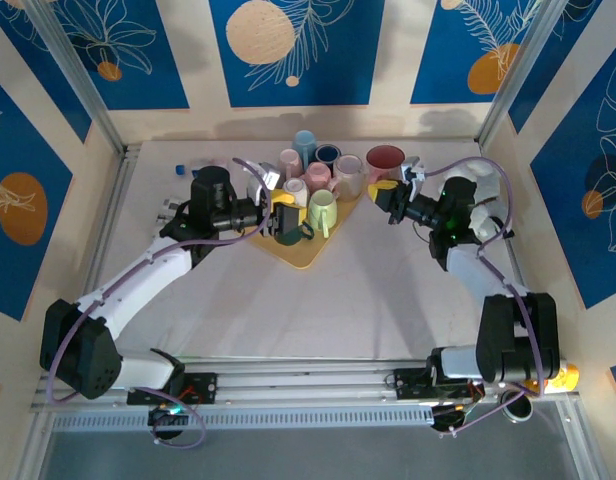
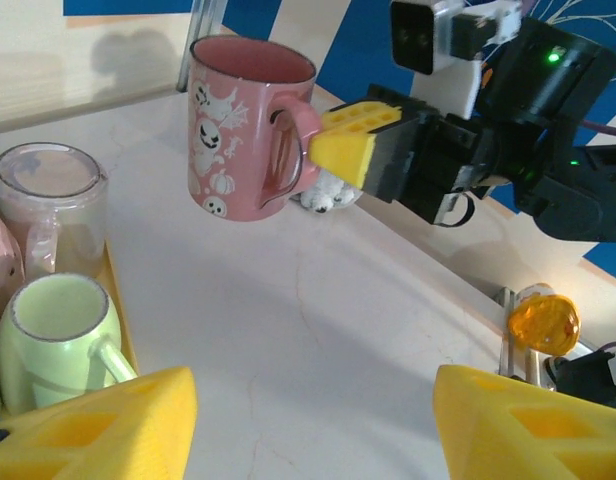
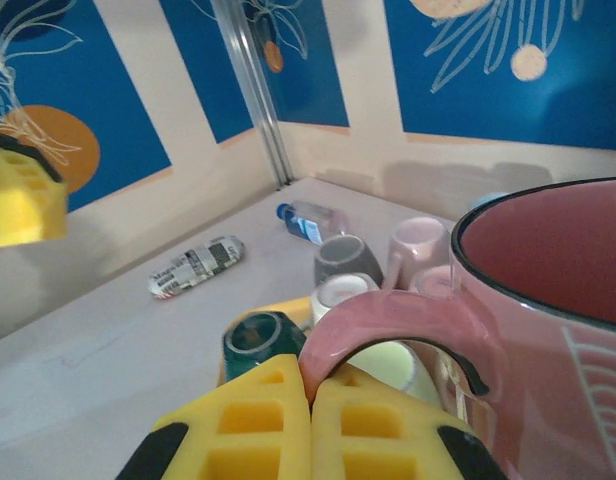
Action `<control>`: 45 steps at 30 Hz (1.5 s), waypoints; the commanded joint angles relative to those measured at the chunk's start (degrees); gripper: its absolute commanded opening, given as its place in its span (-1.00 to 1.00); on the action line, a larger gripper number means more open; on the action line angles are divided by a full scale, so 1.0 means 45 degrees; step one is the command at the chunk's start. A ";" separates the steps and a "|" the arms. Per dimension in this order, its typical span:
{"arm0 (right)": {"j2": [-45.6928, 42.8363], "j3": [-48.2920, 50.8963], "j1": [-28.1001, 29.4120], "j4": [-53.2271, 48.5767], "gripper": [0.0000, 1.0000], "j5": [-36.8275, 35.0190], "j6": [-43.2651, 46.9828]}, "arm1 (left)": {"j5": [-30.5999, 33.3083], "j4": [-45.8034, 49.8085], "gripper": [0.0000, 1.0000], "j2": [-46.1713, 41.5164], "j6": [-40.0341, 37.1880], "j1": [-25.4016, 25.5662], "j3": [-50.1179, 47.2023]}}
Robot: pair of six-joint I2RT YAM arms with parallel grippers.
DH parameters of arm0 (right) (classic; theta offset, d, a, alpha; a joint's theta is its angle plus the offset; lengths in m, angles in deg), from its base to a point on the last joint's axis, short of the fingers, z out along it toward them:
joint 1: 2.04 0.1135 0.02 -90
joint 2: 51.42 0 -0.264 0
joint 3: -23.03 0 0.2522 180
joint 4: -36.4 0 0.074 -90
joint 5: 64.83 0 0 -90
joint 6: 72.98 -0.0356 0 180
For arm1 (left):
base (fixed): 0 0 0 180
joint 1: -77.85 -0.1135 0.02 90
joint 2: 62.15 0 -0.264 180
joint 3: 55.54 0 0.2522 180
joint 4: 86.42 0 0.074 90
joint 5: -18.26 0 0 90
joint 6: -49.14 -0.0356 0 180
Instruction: Turn the mug right side up
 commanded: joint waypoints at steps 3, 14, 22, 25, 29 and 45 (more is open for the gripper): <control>0.1338 -0.0192 -0.0482 0.3613 -1.00 -0.0293 0.0344 | 0.0460 0.0370 0.33 -0.0094 -0.0615 -0.0222 -0.0176; 0.4303 -0.1326 -0.0949 0.5136 -1.00 -0.0971 0.0449 | 0.0331 0.0759 0.34 0.0259 -0.1220 -0.0486 -0.0106; 0.6426 -0.2083 -0.0987 0.7042 -1.00 -0.1101 0.0350 | 0.0374 0.0816 0.34 0.0211 -0.1406 -0.0636 -0.0333; 0.6997 -0.2591 -0.0948 0.7031 -1.00 -0.1205 0.0351 | 0.0364 0.0940 0.35 0.0233 -0.1526 -0.0682 -0.0312; 0.7699 -0.3187 -0.0989 0.7068 -1.00 -0.1354 0.0172 | 0.0364 0.0967 0.34 0.0278 -0.1564 -0.0740 -0.0268; 1.0121 -0.5398 -0.1183 0.6766 -1.00 -0.1455 -0.0229 | 0.0130 0.0837 0.34 0.0398 -0.1510 -0.0915 -0.0265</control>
